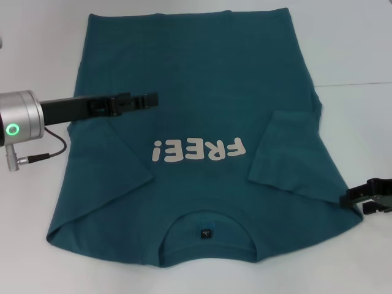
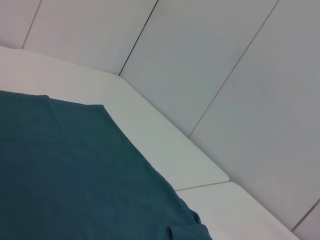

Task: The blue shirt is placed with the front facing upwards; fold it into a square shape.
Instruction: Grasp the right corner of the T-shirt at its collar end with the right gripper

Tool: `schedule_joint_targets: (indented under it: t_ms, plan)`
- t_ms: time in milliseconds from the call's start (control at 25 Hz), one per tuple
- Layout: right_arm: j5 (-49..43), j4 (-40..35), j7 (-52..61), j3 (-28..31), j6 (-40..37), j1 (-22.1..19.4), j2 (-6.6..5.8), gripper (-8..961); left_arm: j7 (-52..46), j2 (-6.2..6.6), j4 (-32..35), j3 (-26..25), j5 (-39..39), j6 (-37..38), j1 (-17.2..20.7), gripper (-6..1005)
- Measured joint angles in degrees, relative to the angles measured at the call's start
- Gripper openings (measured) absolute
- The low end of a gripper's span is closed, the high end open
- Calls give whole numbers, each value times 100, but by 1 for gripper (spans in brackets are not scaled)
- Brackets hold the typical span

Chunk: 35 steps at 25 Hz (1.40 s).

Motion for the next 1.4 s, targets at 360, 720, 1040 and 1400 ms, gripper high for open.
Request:
schedule_joint_targets:
  t_ms: [360, 720, 1040, 1400]
  plan:
    - [-10, 51, -3, -36, 22, 19, 43, 684, 3, 8, 11, 0, -20, -39, 3, 886]
    - [-51, 87, -3, -53, 74, 24, 43, 684, 23, 9, 3, 0, -24, -45, -1, 886]
    - [-49, 144, 9, -52, 87, 33, 42, 683, 43, 0, 15, 0, -29, -45, -5, 886]
    - [-48, 219, 72, -6, 93, 60, 43, 319, 44, -7, -9, -9, -37, -44, 17, 886]
